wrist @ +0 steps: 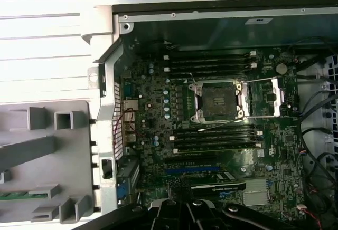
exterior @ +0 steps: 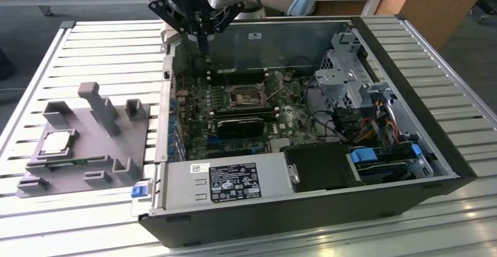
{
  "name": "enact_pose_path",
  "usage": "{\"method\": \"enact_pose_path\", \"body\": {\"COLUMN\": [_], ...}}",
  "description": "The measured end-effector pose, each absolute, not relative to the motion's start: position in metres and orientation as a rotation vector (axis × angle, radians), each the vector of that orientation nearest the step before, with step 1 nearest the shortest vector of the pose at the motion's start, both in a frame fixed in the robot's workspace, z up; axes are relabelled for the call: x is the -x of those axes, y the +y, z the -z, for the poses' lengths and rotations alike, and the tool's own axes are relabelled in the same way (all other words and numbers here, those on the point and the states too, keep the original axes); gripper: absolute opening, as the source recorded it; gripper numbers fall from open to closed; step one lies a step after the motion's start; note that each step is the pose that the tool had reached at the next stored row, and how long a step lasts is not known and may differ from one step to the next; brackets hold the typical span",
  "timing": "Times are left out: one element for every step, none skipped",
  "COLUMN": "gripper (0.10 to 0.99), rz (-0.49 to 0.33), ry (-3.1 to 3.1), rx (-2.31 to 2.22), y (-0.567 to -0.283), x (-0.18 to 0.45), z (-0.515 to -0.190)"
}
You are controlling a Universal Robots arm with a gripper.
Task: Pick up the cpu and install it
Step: 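Reach for the cpu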
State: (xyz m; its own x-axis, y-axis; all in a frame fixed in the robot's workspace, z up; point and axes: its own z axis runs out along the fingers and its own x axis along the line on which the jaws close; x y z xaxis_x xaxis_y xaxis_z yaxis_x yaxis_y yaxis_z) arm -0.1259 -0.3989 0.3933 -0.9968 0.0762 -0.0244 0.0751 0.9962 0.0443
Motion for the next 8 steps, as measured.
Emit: {"method": "enact_pose_path", "body": {"gripper": [0.106,0.106,0.106,0.106,0.106,0.106,0.106,0.106], "rz": [-0.068,-0.068,-0.068,-0.068,-0.068,-0.068,-0.068,-0.068], "ry": [3.112,3.112,3.113,3.113,3.113,3.112,3.112,3.113], "rx": [-0.118,-0.118,-0.118,-0.118,-0.118,-0.118,-0.118,-0.118], "y": [-0.3989,-0.3989,-0.3989,-0.3989,-0.3989,-0.3989,-0.3989,-0.3989], "x": [0.1261,0.1263,0.1265,0.1267,0.1269,0.1272,0.1277,0.1278], "z": [-0.3933,-0.3933,-0.3933,-0.3933,-0.3933,-0.3933,-0.3933,-0.3933]}}
